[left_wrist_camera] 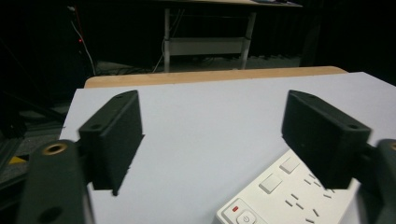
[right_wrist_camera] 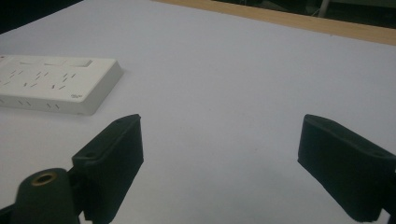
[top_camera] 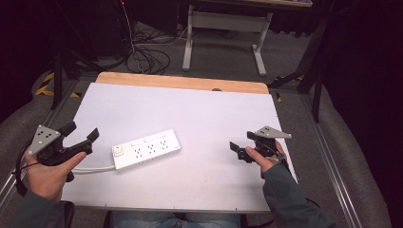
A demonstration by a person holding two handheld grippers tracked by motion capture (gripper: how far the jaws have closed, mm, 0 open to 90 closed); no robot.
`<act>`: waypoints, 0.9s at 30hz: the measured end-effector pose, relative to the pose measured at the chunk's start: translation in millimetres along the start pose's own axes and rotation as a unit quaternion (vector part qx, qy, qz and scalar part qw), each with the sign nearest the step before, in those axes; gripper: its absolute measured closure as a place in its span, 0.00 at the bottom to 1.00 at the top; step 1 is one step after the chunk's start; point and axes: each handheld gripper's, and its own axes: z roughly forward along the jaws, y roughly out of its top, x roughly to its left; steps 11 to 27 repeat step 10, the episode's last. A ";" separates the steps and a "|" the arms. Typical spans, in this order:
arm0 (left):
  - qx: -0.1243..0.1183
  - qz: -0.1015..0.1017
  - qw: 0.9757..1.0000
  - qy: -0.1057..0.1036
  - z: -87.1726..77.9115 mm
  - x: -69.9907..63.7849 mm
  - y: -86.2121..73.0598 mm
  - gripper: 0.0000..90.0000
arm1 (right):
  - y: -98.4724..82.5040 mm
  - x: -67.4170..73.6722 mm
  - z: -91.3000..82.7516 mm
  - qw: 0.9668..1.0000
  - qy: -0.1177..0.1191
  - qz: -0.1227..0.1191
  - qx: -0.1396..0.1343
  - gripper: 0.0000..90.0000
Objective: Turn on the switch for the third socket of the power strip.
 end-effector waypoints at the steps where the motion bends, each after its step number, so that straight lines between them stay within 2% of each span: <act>1: 0.000 -0.001 1.000 -0.005 0.1 0.2 0.3 0.18 | -0.1 0.0 0.1 1.000 0.000 0.000 0.000 0.16; 10: 0.000 0.008 0.999 -0.032 1.1 -1.2 0.1 0.04 | -0.2 -0.3 0.4 1.000 -0.001 0.003 0.002 0.16; 27: 0.000 0.008 0.999 -0.032 1.1 -1.2 0.1 0.04 | -0.2 -0.3 0.4 1.000 -0.001 0.003 0.002 0.16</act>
